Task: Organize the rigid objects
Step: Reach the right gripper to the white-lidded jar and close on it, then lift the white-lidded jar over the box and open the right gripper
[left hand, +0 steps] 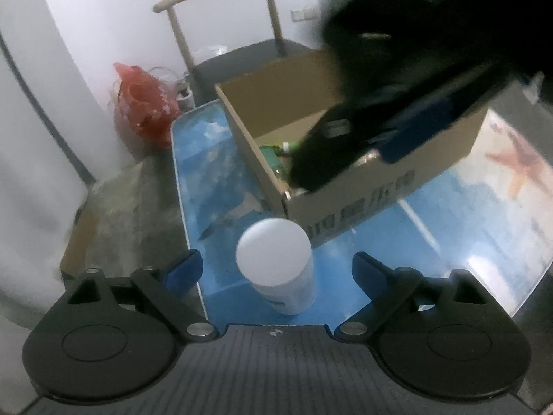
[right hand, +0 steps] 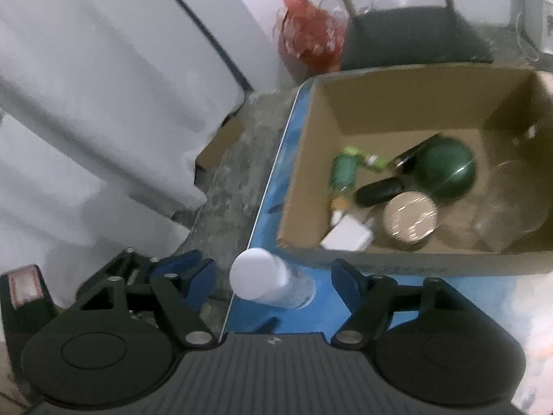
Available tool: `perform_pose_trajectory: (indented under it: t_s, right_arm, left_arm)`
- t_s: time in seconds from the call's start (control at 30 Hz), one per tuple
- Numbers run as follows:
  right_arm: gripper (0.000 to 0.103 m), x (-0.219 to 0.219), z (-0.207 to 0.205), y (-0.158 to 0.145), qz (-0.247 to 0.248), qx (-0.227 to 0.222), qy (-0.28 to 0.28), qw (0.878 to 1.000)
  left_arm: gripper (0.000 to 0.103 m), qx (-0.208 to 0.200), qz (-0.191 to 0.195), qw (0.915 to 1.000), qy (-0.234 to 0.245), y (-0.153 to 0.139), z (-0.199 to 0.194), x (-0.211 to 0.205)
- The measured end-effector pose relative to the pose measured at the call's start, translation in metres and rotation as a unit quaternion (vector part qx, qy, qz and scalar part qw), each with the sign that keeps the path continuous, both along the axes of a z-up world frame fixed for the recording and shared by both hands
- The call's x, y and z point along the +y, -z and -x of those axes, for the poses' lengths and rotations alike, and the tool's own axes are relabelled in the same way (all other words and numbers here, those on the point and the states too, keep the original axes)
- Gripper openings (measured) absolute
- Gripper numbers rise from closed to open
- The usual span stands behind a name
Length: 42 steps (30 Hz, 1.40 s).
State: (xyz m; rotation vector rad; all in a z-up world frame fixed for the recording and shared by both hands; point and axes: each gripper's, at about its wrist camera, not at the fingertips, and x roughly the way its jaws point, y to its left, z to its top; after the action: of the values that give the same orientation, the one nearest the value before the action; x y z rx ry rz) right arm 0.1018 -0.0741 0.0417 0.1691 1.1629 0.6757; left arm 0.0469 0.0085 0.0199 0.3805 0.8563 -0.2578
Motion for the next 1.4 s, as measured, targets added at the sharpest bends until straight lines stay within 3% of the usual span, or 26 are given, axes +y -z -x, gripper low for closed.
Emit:
perform_pose_trajectory:
  t_s: [0.23, 0.57, 0.8, 1.1, 1.4]
  right_arm:
    - [0.071, 0.035, 0.003, 0.019, 0.028, 0.009, -0.026, 0.999]
    - [0.059, 0.043, -0.006, 0.039, 0.01, 0.049, -0.013, 0.999]
    - [0.05, 0.041, -0.005, 0.043, 0.008, 0.056, -0.005, 0.998]
    - [0.047, 0.04, 0.003, 0.032, -0.003, 0.071, 0.004, 0.997]
    - [0.047, 0.053, 0.002, -0.006, -0.055, 0.065, 0.01, 0.996]
  left_arm:
    - [0.087, -0.014, -0.005, 0.9998, 0.01, 0.016, -0.001, -0.002]
    - [0.06, -0.012, 0.007, 0.9999, 0.006, 0.02, -0.013, 0.006]
    - [0.056, -0.014, 0.006, 0.9999, 0.004, 0.014, -0.011, 0.008]
    - [0.053, -0.013, 0.007, 0.9997, 0.017, -0.014, 0.001, 0.018]
    - [0.053, -0.026, -0.012, 0.9996, 0.006, -0.066, 0.001, 0.023]
